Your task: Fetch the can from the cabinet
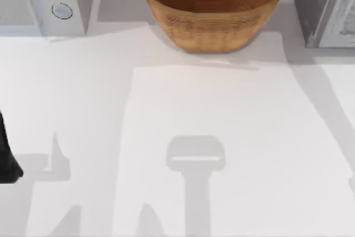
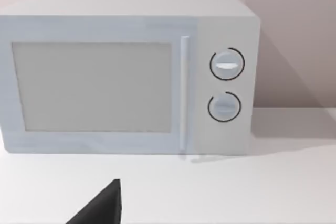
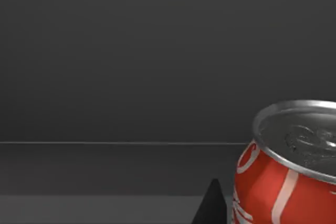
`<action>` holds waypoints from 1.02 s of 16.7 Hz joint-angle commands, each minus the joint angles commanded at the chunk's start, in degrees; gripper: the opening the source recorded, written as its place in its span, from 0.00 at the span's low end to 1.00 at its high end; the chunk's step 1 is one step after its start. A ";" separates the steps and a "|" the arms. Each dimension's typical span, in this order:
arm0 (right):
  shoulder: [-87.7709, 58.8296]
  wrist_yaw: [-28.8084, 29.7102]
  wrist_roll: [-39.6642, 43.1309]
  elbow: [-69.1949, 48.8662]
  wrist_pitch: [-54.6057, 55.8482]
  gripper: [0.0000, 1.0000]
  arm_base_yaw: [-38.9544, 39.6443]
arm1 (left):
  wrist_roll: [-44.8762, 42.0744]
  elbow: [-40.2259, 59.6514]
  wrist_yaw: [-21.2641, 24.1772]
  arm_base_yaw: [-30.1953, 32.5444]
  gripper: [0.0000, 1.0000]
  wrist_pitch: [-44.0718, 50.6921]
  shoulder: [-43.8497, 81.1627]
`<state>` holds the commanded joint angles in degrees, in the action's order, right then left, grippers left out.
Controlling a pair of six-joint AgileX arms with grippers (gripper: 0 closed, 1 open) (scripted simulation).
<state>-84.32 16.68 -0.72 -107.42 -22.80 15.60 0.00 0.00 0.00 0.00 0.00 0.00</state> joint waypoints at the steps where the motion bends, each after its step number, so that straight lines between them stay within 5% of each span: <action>1: 3.43 0.95 0.01 0.15 -2.94 0.00 0.97 | 0.00 0.00 0.00 0.00 1.00 0.00 0.00; 7: 14.67 6.94 0.08 1.01 -13.68 0.00 7.15 | 0.00 0.00 0.00 0.00 1.00 0.00 0.00; 17: 21.86 3.89 0.18 13.47 -9.99 0.00 4.67 | 0.00 0.00 0.00 0.00 1.00 0.00 0.00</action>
<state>-62.45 20.57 -0.54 -93.95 -32.78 20.27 0.00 0.00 0.00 0.00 0.00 0.00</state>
